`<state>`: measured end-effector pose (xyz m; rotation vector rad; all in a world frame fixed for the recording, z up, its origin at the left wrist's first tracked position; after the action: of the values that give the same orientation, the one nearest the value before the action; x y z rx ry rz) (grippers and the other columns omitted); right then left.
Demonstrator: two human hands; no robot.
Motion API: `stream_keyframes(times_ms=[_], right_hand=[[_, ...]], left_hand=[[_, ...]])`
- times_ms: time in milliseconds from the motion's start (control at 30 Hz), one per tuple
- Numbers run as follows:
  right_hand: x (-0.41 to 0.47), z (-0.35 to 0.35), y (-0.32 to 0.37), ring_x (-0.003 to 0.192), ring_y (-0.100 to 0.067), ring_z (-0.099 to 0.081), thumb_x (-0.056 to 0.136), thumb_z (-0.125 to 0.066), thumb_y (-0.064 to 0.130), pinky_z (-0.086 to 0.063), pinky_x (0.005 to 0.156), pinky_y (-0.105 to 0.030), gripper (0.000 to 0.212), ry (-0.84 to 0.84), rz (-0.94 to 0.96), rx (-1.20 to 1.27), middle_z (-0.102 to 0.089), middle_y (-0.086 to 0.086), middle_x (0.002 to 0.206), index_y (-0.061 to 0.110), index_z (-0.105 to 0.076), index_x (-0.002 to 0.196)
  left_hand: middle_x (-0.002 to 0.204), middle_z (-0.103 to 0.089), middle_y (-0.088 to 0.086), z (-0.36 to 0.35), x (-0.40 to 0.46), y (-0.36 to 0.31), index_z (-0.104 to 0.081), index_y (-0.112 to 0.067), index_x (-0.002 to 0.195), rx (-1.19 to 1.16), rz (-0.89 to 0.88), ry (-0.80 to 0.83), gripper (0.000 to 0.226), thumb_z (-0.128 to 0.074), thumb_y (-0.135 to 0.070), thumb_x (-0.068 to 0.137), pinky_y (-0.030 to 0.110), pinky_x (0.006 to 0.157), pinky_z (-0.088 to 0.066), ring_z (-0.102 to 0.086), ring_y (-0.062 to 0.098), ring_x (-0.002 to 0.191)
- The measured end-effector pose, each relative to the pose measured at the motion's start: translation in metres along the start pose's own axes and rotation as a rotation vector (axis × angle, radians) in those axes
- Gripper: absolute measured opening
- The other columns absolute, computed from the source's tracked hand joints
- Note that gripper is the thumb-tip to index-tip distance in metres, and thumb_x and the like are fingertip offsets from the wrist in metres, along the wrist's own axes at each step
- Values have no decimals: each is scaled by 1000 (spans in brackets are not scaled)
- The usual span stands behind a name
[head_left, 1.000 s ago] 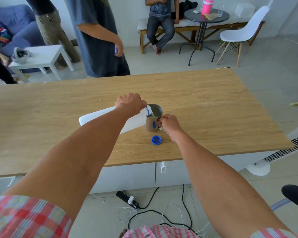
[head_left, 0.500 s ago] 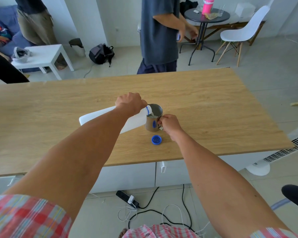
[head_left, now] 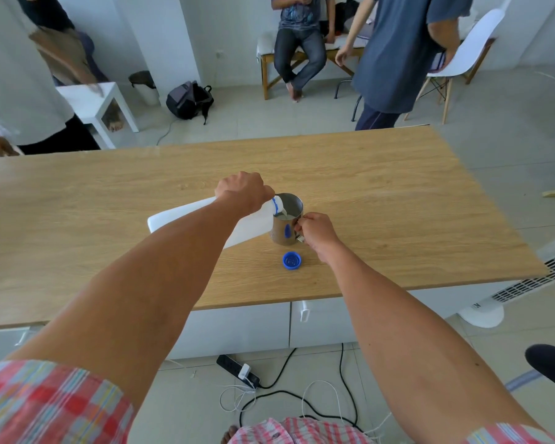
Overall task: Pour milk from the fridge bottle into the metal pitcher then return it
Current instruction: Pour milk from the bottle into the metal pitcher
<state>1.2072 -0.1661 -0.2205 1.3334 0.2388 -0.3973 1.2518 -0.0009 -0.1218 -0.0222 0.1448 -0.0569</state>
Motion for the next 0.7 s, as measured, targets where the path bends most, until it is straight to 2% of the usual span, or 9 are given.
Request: stream_keyframes(times_ms=[167, 300, 467, 600, 700], right_hand=[[-1, 0, 1, 74, -21, -50, 93, -45, 2, -37, 58, -29, 24, 7, 7, 0, -60, -11, 81, 4, -68, 88], [0, 1, 0, 73, -21, -50, 93, -45, 2, -37, 58, -29, 26, 5, 5, -7, -60, -11, 81, 0, -70, 93], [0, 1, 0, 70, -19, -48, 93, -43, 1, -35, 56, -27, 27, 10, 13, -4, -58, -12, 82, -2, -70, 95], [-1, 1, 0, 71, -19, -47, 93, -44, 1, -35, 56, -27, 25, 11, 16, 3, -58, -12, 83, 3, -68, 91], [-2, 2, 0, 72, -20, -47, 93, -43, 0, -35, 56, -28, 24, 18, 19, 9, -58, -12, 83, 5, -66, 89]], left_hand=[[77, -52, 5, 0, 1, 0, -48, -16, 73, 3, 4, 3, 36, -41, -39, 100, 36, 67, -38, -55, 28, 77], [77, -53, 5, -1, 2, -1, -48, -16, 73, 6, 5, 6, 37, -41, -39, 100, 36, 66, -39, -56, 27, 76], [78, -55, 6, -1, 2, -1, -50, -14, 73, 6, 17, 16, 36, -42, -38, 99, 35, 65, -41, -51, 23, 65], [79, -55, 6, -1, 3, -1, -51, -15, 75, 9, 14, 13, 34, -43, -38, 99, 35, 67, -41, -57, 29, 78], [79, -55, 5, 0, 2, -1, -51, -15, 74, 13, 12, 11, 35, -42, -38, 99, 35, 67, -41, -57, 28, 78]])
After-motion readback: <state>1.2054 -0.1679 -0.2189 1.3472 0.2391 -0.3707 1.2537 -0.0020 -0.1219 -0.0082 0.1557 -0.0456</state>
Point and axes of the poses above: each hand's wrist, its own x-axis towards the middle knuckle, its own z-axis out of the back of the hand, y = z × x, the point moved 1 cm from there along x, towards the middle knuckle
